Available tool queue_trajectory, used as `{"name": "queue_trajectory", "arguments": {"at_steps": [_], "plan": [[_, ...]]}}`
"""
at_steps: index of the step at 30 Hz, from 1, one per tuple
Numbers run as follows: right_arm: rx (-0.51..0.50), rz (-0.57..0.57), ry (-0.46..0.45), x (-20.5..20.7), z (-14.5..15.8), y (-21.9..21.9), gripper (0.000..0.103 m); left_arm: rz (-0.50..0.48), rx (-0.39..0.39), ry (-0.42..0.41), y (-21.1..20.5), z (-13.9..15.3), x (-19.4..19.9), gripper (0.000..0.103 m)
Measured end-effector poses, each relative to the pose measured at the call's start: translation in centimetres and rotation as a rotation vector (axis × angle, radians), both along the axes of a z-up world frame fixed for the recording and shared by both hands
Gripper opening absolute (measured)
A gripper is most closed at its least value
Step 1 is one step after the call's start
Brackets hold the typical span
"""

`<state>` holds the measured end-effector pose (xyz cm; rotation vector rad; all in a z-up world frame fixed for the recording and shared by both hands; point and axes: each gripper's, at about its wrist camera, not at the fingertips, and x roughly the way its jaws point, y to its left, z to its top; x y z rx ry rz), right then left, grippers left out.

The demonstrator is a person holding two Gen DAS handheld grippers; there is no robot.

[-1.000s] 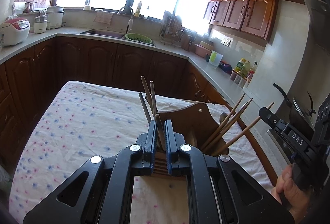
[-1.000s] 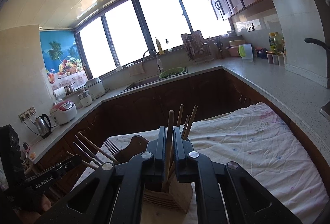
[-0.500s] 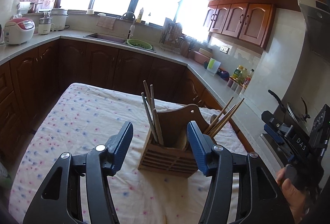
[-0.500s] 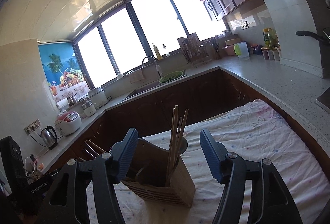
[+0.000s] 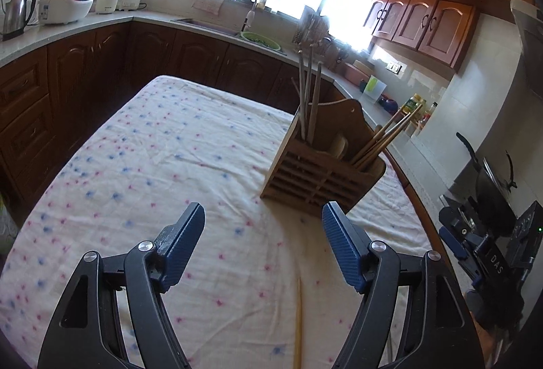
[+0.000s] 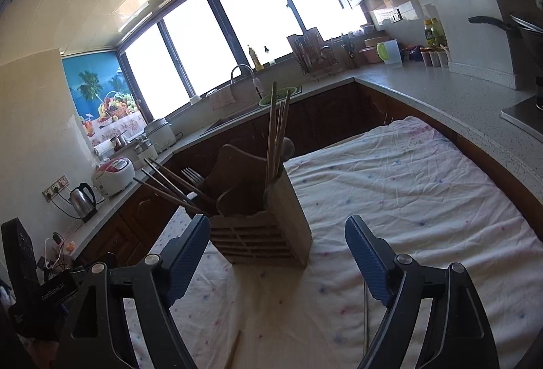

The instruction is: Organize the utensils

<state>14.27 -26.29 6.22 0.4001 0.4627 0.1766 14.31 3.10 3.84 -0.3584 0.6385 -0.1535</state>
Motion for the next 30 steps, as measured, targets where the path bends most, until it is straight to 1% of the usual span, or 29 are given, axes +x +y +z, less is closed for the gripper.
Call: {"name": "queue_trajectory", "arguments": {"at_steps": [3, 6, 10, 13, 17, 20, 23, 24, 25, 26, 28, 30], "plan": [[0.021, 0.010, 0.045, -1.8, -1.9, 0.2, 0.084, 0.007, 0.005, 0.023, 0.3, -1.2, -1.5, 0.073], [0.019, 0.011, 0.065, -3.9, -3.2, 0.6, 0.084, 0.015, 0.026, 0.027, 0.2, -1.8, -3.0, 0.073], [-0.012, 0.019, 0.070, -6.5, -4.0, 1.2, 0.086, 0.017, 0.054, 0.025, 0.2, -2.6, -4.8, 0.073], [-0.054, 0.009, 0.047, -8.3, -4.4, 1.6, 0.088, 0.012, 0.078, 0.020, -0.1, -3.1, -5.8, 0.073], [-0.113, -0.013, 0.005, -10.4, -4.6, 2.2, 0.091, 0.008, 0.147, -0.025, -1.2, -3.2, -7.4, 0.074], [-0.161, -0.009, -0.018, -11.2, -4.3, 2.7, 0.092, 0.006, 0.190, -0.085, -1.9, -2.6, -9.0, 0.079], [-0.202, -0.001, -0.064, -12.1, -3.1, 3.3, 0.092, 0.025, 0.206, -0.176, -2.2, -1.1, -10.6, 0.092], [-0.221, -0.004, -0.091, -12.5, -2.3, 3.5, 0.094, 0.034, 0.210, -0.211, -2.2, -0.5, -11.1, 0.099], [-0.242, -0.013, -0.131, -13.1, -1.5, 3.7, 0.096, 0.042, 0.214, -0.248, -2.2, 0.0, -11.7, 0.103], [-0.262, -0.027, -0.182, -13.8, -0.7, 3.9, 0.103, 0.050, 0.220, -0.279, -2.2, 0.4, -12.2, 0.103], [-0.289, -0.056, -0.284, -15.3, 0.5, 4.0, 0.103, 0.061, 0.235, -0.308, -2.2, 0.7, -12.8, 0.103], [-0.302, -0.067, -0.327, -16.1, 0.8, 4.1, 0.103, 0.065, 0.240, -0.300, -2.1, 0.4, -12.8, 0.103]]}}
